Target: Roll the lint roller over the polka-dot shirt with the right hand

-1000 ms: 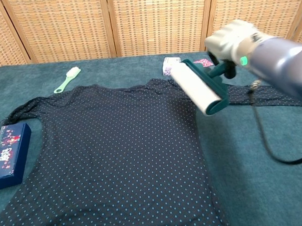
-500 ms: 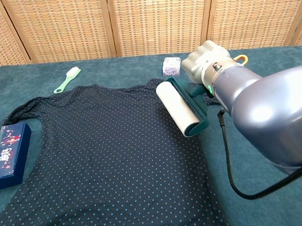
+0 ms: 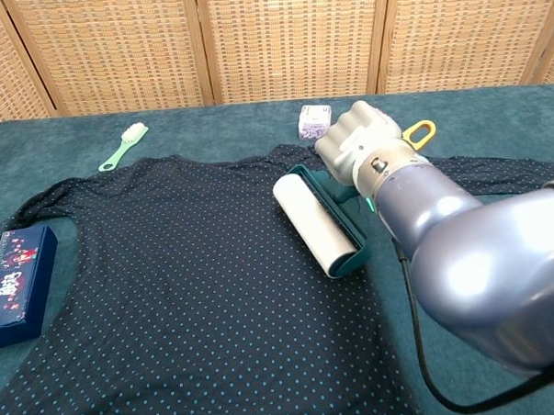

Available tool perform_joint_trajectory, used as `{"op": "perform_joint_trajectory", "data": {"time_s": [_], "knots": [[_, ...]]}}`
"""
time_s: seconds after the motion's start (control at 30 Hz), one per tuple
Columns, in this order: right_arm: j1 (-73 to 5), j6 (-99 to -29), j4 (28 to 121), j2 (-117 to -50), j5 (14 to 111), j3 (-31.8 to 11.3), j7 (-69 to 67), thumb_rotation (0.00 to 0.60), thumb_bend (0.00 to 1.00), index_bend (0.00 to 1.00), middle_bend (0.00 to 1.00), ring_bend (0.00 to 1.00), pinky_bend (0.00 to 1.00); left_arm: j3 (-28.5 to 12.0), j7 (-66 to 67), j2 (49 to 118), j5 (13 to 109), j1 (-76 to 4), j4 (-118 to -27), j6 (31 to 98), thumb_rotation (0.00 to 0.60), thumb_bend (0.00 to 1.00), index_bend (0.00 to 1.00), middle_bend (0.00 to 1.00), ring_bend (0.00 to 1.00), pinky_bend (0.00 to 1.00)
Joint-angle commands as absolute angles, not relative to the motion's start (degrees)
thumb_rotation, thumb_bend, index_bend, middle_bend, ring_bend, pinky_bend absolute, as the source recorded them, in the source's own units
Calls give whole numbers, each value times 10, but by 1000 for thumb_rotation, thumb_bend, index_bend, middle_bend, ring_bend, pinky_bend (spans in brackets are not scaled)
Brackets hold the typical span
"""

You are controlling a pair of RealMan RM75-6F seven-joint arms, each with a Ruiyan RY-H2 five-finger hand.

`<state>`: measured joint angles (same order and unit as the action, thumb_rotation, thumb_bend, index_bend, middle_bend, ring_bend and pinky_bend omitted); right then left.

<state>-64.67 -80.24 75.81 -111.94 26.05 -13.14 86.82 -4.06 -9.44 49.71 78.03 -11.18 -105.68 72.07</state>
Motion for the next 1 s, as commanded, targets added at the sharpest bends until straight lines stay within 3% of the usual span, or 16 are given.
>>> {"op": "perform_joint_trajectory", "data": {"time_s": [0.03, 1.0], "knots": [[-647, -805, 751, -1130, 280, -121, 871, 600, 880, 711, 1000, 1000, 1000, -41, -95, 497, 780, -112, -1057, 721, 600, 0, 0, 0, 0, 0], [-653, -800, 787, -1226, 379, -96, 916, 600, 883, 703, 1000, 1000, 1000, -41, -90, 500, 777, -114, -1057, 722, 600, 0, 0, 0, 0, 0]]}}
